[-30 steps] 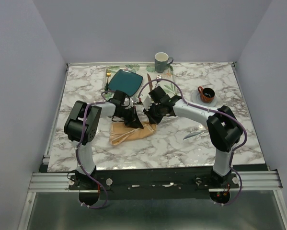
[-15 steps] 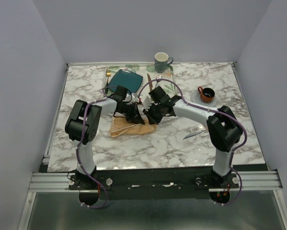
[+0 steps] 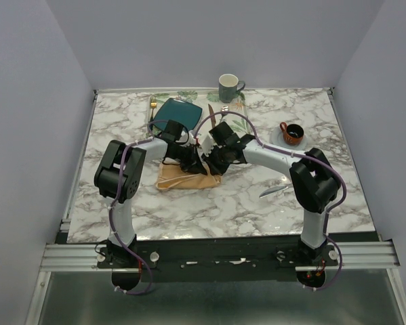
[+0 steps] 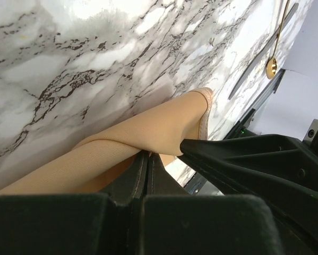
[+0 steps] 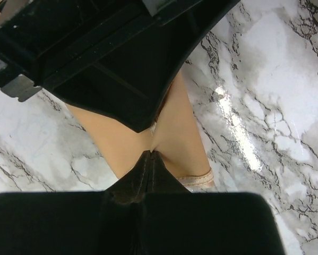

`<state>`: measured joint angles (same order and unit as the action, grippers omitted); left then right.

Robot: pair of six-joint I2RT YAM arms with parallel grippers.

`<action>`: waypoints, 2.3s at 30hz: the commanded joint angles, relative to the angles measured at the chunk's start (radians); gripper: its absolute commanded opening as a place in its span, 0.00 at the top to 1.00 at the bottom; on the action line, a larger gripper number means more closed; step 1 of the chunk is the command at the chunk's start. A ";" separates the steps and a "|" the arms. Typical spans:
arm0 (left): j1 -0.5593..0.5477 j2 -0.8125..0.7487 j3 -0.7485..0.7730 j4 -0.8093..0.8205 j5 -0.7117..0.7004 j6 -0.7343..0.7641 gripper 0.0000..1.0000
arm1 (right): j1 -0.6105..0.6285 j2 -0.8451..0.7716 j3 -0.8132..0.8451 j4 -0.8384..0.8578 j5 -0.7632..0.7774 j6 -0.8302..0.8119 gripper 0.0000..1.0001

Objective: Fold the napkin into a case and place the utensils inside
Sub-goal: Stuff the top corner of the smaller-rectangle-folded napkin into the folded napkin.

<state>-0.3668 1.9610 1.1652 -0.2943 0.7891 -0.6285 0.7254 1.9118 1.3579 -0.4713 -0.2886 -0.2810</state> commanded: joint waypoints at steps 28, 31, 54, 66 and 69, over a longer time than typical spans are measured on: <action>0.155 -0.046 0.040 -0.202 0.079 0.288 0.44 | 0.006 0.102 -0.003 0.031 0.101 -0.044 0.99; 0.219 -0.102 -0.002 -0.214 0.124 0.395 0.41 | 0.006 0.099 -0.003 0.030 0.101 -0.044 0.99; 0.140 -0.300 -0.116 -0.217 0.046 1.216 0.39 | 0.005 0.095 0.001 0.028 0.092 -0.047 0.99; 0.080 -0.358 -0.217 -0.144 -0.054 1.386 0.45 | 0.002 0.098 0.013 0.026 0.080 -0.041 0.99; 0.080 -0.376 -0.245 -0.132 -0.054 1.418 0.46 | 0.000 0.102 0.018 0.023 0.074 -0.043 0.99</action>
<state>-0.2775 1.6253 0.9604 -0.4534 0.7685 0.6918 0.7254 1.9842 1.3716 -0.4416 -0.2222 -0.3153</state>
